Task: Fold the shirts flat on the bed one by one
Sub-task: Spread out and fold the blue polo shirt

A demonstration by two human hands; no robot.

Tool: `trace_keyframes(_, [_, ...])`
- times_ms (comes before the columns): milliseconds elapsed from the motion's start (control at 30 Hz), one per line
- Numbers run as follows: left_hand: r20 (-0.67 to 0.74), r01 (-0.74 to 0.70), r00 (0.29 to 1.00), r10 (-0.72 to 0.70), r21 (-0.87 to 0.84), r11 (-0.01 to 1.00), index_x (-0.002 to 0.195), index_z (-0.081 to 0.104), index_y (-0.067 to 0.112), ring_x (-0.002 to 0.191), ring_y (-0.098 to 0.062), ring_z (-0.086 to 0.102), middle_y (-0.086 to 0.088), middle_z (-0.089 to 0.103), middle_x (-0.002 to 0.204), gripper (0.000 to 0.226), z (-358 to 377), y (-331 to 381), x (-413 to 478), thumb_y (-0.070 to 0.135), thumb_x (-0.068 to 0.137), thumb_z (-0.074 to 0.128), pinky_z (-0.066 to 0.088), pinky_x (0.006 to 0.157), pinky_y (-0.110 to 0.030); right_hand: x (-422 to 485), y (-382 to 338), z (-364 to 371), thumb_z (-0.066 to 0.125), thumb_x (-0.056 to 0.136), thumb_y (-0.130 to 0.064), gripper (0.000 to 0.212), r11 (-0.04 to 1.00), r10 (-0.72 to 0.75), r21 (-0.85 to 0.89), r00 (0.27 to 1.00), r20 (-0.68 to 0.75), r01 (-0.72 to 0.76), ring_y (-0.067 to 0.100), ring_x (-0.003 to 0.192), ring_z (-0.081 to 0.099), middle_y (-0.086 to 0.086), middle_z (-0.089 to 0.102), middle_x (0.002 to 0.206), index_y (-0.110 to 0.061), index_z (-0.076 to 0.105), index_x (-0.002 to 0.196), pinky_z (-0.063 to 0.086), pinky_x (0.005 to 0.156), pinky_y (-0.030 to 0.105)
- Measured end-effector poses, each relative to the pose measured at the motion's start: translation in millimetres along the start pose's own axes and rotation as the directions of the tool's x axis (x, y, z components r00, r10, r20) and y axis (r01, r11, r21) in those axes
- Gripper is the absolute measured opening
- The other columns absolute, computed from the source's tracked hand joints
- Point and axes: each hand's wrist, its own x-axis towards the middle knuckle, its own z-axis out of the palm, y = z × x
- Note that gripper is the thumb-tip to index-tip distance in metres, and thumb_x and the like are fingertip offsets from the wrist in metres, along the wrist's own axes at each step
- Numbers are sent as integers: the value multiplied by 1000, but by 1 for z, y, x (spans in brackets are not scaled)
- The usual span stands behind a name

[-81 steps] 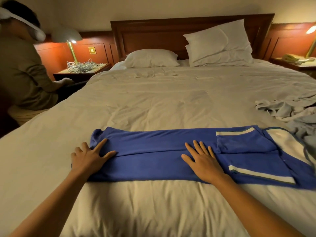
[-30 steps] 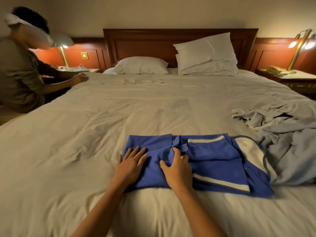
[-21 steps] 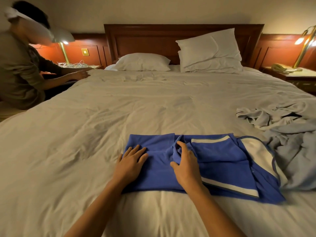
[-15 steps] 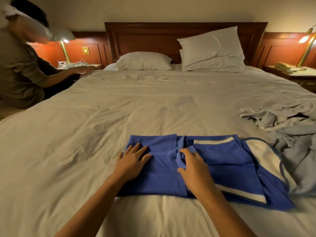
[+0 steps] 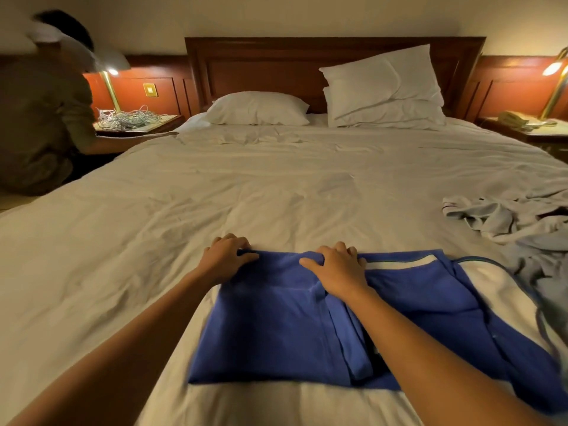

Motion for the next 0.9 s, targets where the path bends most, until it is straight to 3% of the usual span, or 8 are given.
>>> trace_keyframes(233, [-31,10,999,-11,-50,999,90,59,37,113,-25,49,6,52,107,13,7,-4,12,49,93,62,37,93,-43,20,2,6,60,97,-37,24,978,-3,201,971,-237,52,25,98,56,0,58,101,-16,62,87,42,88,42])
trace_keyframes(300, [-61,8,998,-10,-31,999,97,60,36,117,-25,46,6,52,113,10,12,-2,8,46,94,62,31,91,-39,18,2,7,57,99,-29,13,985,-20,163,969,-245,62,25,106,54,1,56,114,-19,65,101,41,93,40])
trace_keyframes(400, [-158,-19,987,11,-51,999,120,60,34,126,-26,43,1,51,134,25,13,4,-4,39,95,61,30,99,-41,4,-4,3,49,102,-34,36,961,-226,89,929,-293,261,23,132,42,-2,46,143,-27,55,137,32,106,39])
trace_keyframes(500, [-252,-95,964,79,-52,994,136,54,33,135,-24,40,2,45,147,38,14,12,-28,41,99,55,29,108,-41,-24,6,8,29,103,-54,56,883,-458,-125,888,-29,452,19,153,4,-7,15,165,-35,26,155,4,121,42])
trace_keyframes(633, [-34,-108,994,108,6,994,152,36,37,152,-20,15,11,24,163,51,32,10,-62,50,103,39,14,122,-42,-61,37,10,19,101,-61,66,885,-366,-205,896,250,418,10,151,-15,-15,-6,165,-33,3,159,-13,120,43])
trace_keyframes(733, [62,-62,996,59,55,997,155,20,45,154,-18,-3,19,9,164,53,39,5,-74,54,104,29,2,123,-40,-76,54,-20,32,102,-58,61,926,-364,12,887,283,376,7,152,-1,-15,12,164,-34,22,157,-3,123,38])
trace_keyframes(800, [65,-46,997,41,72,996,155,18,46,154,-19,-3,19,8,164,52,39,7,-76,54,104,27,1,123,-40,-86,76,-43,43,99,-56,52,940,-327,187,911,250,286,13,149,25,-11,34,158,-38,41,149,22,121,35])
trace_keyframes(900, [77,-23,997,14,116,993,155,18,46,154,-21,0,18,8,165,52,40,12,-78,53,104,26,3,122,-40,-98,119,-77,51,97,-52,46,953,-222,221,974,53,206,13,136,46,-9,52,146,-37,52,140,38,107,28])
